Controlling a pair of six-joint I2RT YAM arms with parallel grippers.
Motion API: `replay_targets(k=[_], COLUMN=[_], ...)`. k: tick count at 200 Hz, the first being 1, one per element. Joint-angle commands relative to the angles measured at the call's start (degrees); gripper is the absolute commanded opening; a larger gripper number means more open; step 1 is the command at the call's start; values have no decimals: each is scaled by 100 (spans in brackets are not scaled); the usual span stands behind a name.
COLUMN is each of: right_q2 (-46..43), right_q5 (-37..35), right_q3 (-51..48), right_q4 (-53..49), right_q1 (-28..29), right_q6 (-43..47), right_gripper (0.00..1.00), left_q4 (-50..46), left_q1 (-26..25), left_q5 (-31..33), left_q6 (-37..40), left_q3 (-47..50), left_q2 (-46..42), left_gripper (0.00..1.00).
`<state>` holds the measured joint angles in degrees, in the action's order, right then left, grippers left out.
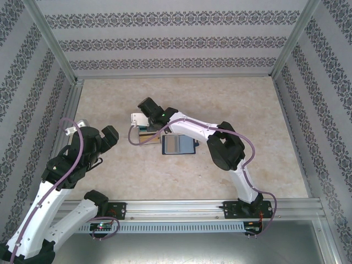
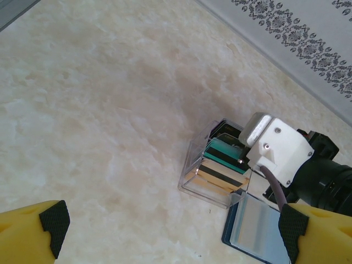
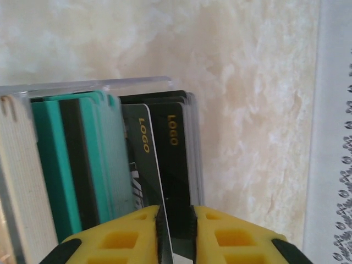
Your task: Take the credit cards out of the card holder
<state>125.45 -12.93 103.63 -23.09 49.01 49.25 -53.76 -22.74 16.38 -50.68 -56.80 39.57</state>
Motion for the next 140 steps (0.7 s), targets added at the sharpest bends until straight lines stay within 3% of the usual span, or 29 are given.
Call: replay_targets(k=[1, 66, 99, 140], right_q2=[218, 63, -525, -1728], right_q5=[-359, -473, -155, 558], right_q3=[242, 333, 20, -1272], right_q4=[264, 196, -50, 4], right_q1=[53, -1, -168, -504], right_q6=[-163, -840, -2145, -3988], right_gripper=[24, 24, 25, 28], left_q4=[-257, -8, 445, 1286], left_q1=[59, 59, 58, 54], left_q5=[55, -214, -746, -1733], left_q6=[-23, 99, 262, 313], left_q3=[64, 172, 300, 471], left_q2=[-54, -13, 267, 993], left_gripper=[100, 100, 100, 94])
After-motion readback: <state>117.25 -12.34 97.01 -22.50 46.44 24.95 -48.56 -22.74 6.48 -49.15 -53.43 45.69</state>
